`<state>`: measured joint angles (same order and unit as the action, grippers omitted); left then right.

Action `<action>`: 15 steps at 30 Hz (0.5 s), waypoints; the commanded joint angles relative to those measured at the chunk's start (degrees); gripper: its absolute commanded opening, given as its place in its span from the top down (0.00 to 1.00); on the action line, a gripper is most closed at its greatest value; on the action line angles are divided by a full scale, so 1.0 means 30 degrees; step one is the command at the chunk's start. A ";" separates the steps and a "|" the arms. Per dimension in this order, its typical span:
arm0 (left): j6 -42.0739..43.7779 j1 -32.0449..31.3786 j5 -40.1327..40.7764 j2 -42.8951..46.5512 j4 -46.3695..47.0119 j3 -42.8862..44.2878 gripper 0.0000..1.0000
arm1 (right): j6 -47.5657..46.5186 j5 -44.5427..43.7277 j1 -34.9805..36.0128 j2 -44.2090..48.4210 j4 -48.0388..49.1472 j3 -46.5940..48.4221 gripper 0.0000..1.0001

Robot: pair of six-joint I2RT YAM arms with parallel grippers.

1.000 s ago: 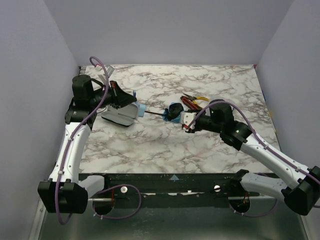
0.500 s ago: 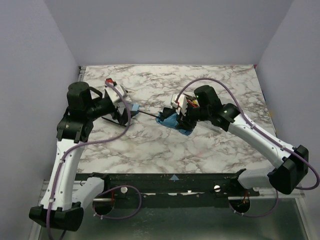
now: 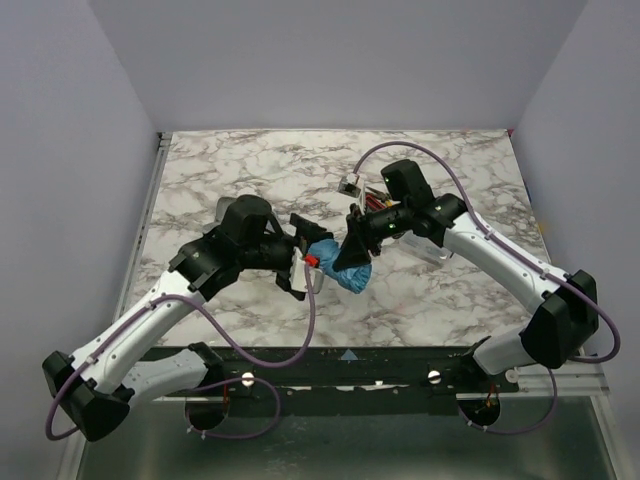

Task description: Open the umbrella

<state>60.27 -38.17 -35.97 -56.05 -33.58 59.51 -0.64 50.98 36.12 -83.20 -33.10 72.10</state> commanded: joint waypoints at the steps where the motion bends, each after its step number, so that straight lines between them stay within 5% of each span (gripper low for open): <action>1: 0.2724 -0.1800 0.2333 -0.1442 -0.0926 0.0687 0.02 | 0.3271 0.3909 -0.0061 0.0025 0.2040 0.0134 1.00; 3: 0.2907 -0.2233 0.2785 -0.1698 -0.1110 0.0569 0.09 | 0.3470 0.4341 -0.0050 0.0029 0.2156 0.0250 1.00; 7: 0.1644 -0.2422 0.3665 -0.1965 -0.0450 0.0481 0.45 | 0.3055 0.4282 -0.0058 0.0250 0.1825 0.0486 0.95; 12: -0.1775 -0.2002 0.2394 -0.1101 0.0920 0.0264 0.95 | 0.2505 0.3346 -0.0819 0.0633 0.1974 0.1328 0.40; 15: -0.5267 -0.0988 0.0868 -0.0938 0.1847 0.0539 1.00 | 0.4359 0.2787 -0.3270 0.0499 0.3245 0.2195 0.19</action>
<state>58.89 -44.51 -27.73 -61.34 -34.61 59.94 7.51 59.40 33.39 -83.22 -29.10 74.04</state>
